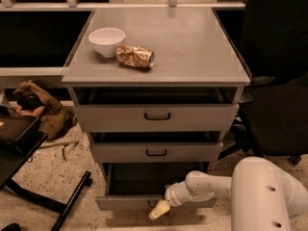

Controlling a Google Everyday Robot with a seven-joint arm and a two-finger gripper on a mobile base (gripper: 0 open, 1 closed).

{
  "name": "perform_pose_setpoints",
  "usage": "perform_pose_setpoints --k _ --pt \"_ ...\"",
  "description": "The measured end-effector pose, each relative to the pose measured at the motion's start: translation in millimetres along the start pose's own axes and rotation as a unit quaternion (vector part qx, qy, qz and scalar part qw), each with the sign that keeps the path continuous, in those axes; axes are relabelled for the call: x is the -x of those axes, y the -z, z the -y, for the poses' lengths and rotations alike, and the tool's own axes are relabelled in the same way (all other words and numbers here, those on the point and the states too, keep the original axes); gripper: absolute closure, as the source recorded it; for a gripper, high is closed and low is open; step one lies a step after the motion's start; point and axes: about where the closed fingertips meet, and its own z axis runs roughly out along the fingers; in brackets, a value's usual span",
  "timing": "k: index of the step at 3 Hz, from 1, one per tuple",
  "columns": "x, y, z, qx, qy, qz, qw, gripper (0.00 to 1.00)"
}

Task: Open bottom drawer

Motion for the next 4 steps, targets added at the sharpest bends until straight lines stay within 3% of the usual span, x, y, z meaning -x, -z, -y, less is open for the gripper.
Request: perform_pose_setpoints --k 3,4 --pt "-47.8 17.2 -53.5 0.027 -0.073 -0.061 0.9951 0.0" --pt "-74.8 29.0 -90.2 0.051 -0.107 -0.084 0.9894 0.0"
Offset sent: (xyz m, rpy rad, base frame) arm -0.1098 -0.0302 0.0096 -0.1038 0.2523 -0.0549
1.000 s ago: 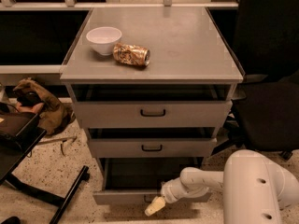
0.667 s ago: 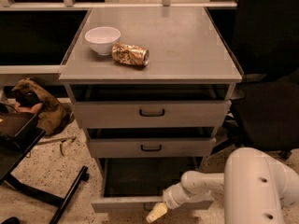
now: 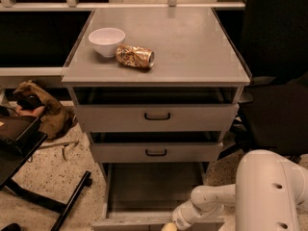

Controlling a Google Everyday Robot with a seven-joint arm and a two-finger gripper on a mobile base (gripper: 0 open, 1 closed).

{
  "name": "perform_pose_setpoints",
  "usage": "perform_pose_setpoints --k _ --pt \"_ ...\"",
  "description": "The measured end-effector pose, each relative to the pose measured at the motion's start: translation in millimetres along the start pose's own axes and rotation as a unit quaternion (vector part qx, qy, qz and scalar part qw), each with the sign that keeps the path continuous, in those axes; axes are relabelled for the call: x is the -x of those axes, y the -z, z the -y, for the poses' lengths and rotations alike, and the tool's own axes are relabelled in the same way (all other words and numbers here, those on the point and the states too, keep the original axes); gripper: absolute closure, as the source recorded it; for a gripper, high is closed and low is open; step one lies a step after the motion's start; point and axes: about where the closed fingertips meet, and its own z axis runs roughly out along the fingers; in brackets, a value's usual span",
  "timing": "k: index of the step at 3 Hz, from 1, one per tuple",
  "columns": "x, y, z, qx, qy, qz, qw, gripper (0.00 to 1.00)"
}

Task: Open bottom drawer

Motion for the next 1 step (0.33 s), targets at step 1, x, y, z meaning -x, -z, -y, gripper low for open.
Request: perform_pose_setpoints --k 1 --pt "0.0 0.0 0.0 0.0 0.0 0.0 1.0 0.0"
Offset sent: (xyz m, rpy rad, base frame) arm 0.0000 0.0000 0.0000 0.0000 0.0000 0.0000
